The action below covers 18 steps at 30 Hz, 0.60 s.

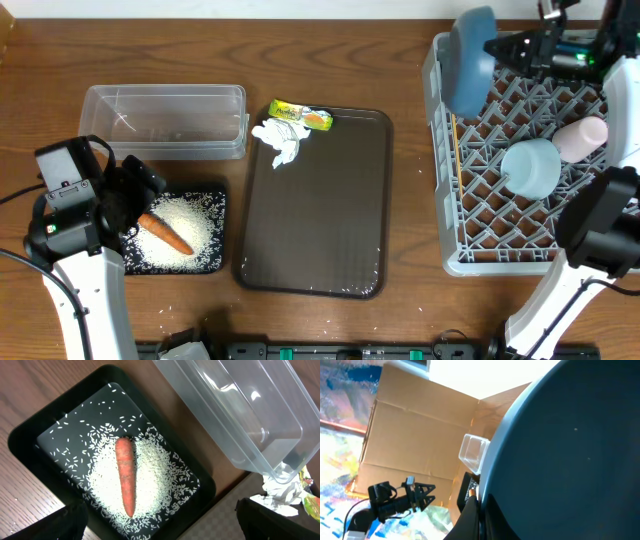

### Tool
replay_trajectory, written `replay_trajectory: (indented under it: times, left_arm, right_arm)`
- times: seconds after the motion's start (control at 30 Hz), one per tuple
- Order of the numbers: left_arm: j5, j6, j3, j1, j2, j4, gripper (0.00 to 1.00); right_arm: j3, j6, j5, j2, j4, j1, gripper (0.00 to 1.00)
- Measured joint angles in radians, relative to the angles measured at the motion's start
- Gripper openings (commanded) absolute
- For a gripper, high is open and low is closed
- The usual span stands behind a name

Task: Sort waste into correct bins and load items into the dishwasher rack
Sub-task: 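Lift the blue plate, carry it right and set it in the rack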

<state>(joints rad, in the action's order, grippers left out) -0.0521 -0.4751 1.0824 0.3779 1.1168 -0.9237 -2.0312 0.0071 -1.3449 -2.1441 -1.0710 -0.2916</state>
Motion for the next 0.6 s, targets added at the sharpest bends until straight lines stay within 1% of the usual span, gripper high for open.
replay_trajectory:
  times: [0.07, 0.17, 0.27, 0.3, 0.33, 0.37, 0.43, 0.47, 0.5, 0.6]
  left_arm:
    - [0.0, 0.0, 0.0, 0.0, 0.0, 0.0, 0.97]
    - [0.0, 0.0, 0.0, 0.0, 0.0, 0.0, 0.97]
    - [0.0, 0.0, 0.0, 0.0, 0.0, 0.0, 0.97]
    - [0.0, 0.0, 0.0, 0.0, 0.0, 0.0, 0.97]
    - [0.0, 0.0, 0.0, 0.0, 0.0, 0.0, 0.97]
    - [0.0, 0.0, 0.0, 0.0, 0.0, 0.0, 0.97]
    - [0.0, 0.0, 0.0, 0.0, 0.0, 0.0, 0.97]
    - [0.0, 0.0, 0.0, 0.0, 0.0, 0.0, 0.97]
    - [0.0, 0.0, 0.0, 0.0, 0.0, 0.0, 0.97]
    - [0.0, 0.0, 0.0, 0.0, 0.0, 0.0, 0.97]
  right_arm:
    - [0.0, 0.003, 0.005, 0.0, -0.003, -0.005, 0.15]
    - [0.0, 0.016, 0.034, 0.0, -0.002, -0.01, 0.16]
    - [0.0, 0.061, 0.105, 0.0, -0.013, -0.022, 0.19]
    - [0.0, 0.074, 0.138, 0.0, -0.021, -0.025, 0.24]
    - [-0.001, 0.09, 0.179, 0.0, -0.035, -0.033, 0.35]
    - [-0.002, 0.104, 0.205, 0.003, -0.044, -0.036, 0.5]
    - [-0.005, 0.135, 0.311, 0.018, -0.069, -0.046, 0.88]
    - [-0.008, 0.148, 0.355, 0.029, -0.079, -0.049, 0.97]
    - [-0.014, 0.161, 0.402, 0.042, -0.087, -0.052, 0.99]
    - [-0.04, 0.196, 0.531, 0.111, -0.115, -0.056, 0.99]
